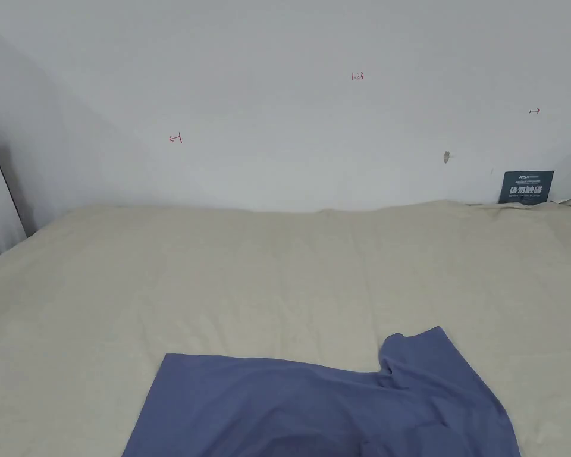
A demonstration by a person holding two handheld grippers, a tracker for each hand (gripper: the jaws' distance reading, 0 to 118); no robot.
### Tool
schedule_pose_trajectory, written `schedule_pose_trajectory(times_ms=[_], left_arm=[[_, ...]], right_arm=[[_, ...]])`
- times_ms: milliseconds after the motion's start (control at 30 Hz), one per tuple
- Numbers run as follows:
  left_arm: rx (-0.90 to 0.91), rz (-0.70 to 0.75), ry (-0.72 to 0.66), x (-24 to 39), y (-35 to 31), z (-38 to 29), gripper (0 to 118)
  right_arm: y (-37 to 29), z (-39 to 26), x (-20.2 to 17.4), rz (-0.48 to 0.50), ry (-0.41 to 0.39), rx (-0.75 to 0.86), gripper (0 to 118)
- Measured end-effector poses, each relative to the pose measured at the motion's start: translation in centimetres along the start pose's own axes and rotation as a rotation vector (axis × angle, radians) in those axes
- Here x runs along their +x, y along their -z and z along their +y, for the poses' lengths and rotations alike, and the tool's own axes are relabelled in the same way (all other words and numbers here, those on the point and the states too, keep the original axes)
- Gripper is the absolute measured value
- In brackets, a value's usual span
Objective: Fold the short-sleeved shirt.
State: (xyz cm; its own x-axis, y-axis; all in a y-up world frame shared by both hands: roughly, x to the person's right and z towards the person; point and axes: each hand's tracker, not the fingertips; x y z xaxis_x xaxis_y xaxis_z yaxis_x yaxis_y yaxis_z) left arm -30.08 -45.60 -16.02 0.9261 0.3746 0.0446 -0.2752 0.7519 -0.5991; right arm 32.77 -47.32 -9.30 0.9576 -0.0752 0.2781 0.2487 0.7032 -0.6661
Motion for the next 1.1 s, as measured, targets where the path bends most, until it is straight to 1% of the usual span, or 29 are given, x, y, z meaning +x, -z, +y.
schedule_pose_trajectory(times_ms=[33, 67, 100, 133, 167, 200, 267, 333, 367, 500, 600, 667, 700, 733, 800, 867, 900, 933, 967, 1033, 1067, 1100], left_arm=[[-0.004, -0.002, 0.008, 0.0, 0.1, 0.2, 10], [-0.013, 0.004, 0.015, -0.1, 0.1, 0.4, 22], [-0.02, 0.033, 0.029, -0.6, 0.2, 0.4, 45], [-0.01, 0.077, 0.059, -0.8, -0.1, 0.4, 66], [0.005, 0.107, 0.075, -1.0, -0.5, 0.7, 80], [0.023, 0.134, 0.102, -1.1, -1.2, 1.4, 92], [0.076, 0.15, 0.102, -0.8, -2.9, 3.3, 101], [0.182, 0.143, 0.098, 0.6, -4.5, 5.4, 103], [0.244, 0.113, 0.11, 0.8, -5.0, 6.5, 104], [0.382, 0.036, 0.154, 5.9, -7.1, 9.9, 107], [0.472, -0.013, 0.208, 9.7, -8.1, 11.2, 107], [0.488, -0.016, 0.23, 10.5, -7.8, 11.5, 107], [0.509, -0.031, 0.253, 11.3, -7.9, 11.5, 106], [0.484, -0.019, 0.248, 11.8, -7.9, 11.5, 106], [0.492, -0.035, 0.256, 13.8, -8.2, 11.7, 104], [0.478, -0.046, 0.254, 14.3, -8.1, 11.5, 99], [0.473, -0.054, 0.256, 14.4, -8.0, 11.3, 94], [0.472, -0.055, 0.257, 14.5, -8.0, 11.0, 88], [0.459, -0.053, 0.255, 14.5, -7.9, 10.8, 79], [0.435, -0.049, 0.248, 14.3, -7.8, 10.2, 42], [0.423, -0.052, 0.244, 14.1, -7.6, 9.9, 26], [0.39, -0.052, 0.231, 13.9, -7.2, 9.6, 15]], right_arm=[[-0.1, 0.0, 0.0, 0.003, -0.001, 0.003, 9], [-0.1, 0.1, 0.1, 0.005, -0.008, 0.003, 21], [-0.4, 0.1, 0.2, -0.028, -0.033, 0.01, 46], [-0.9, -0.1, 0.5, -0.077, -0.064, 0.045, 63], [-1.4, 0.1, 0.8, -0.092, -0.093, 0.063, 69], [-2.2, 0.6, 0.9, -0.103, -0.119, 0.081, 69], [-4.4, 1.9, 0.9, -0.12, -0.131, 0.17, 69], [-6.2, 4.0, 0.6, -0.078, -0.108, 0.238, 70], [-7.0, 5.2, 0.3, -0.06, -0.088, 0.271, 70], [-9.6, 9.3, -1.7, 0.025, -0.057, 0.404, 70], [-11.0, 11.7, -3.5, 0.11, -0.039, 0.479, 70], [-11.5, 12.7, -4.5, 0.172, -0.046, 0.501, 70], [-11.6, 13.1, -5.1, 0.17, -0.054, 0.485, 70], [-11.7, 13.3, -5.6, 0.18, -0.073, 0.482, 70], [-11.6, 13.1, -6.6, 0.176, -0.102, 0.518, 70], [-11.5, 13.0, -7.3, 0.168, -0.115, 0.505, 69], [-11.4, 12.6, -7.5, 0.173, -0.117, 0.508, 69], [-11.2, 12.4, -7.5, 0.19, -0.116, 0.501, 67], [-11.0, 12.1, -7.7, 0.207, -0.11, 0.484, 63], [-10.7, 11.3, -7.9, 0.223, -0.103, 0.466, 38], [-10.6, 11.0, -8.0, 0.223, -0.11, 0.458, 26], [-10.5, 10.6, -8.1, 0.218, -0.115, 0.454, 10]])
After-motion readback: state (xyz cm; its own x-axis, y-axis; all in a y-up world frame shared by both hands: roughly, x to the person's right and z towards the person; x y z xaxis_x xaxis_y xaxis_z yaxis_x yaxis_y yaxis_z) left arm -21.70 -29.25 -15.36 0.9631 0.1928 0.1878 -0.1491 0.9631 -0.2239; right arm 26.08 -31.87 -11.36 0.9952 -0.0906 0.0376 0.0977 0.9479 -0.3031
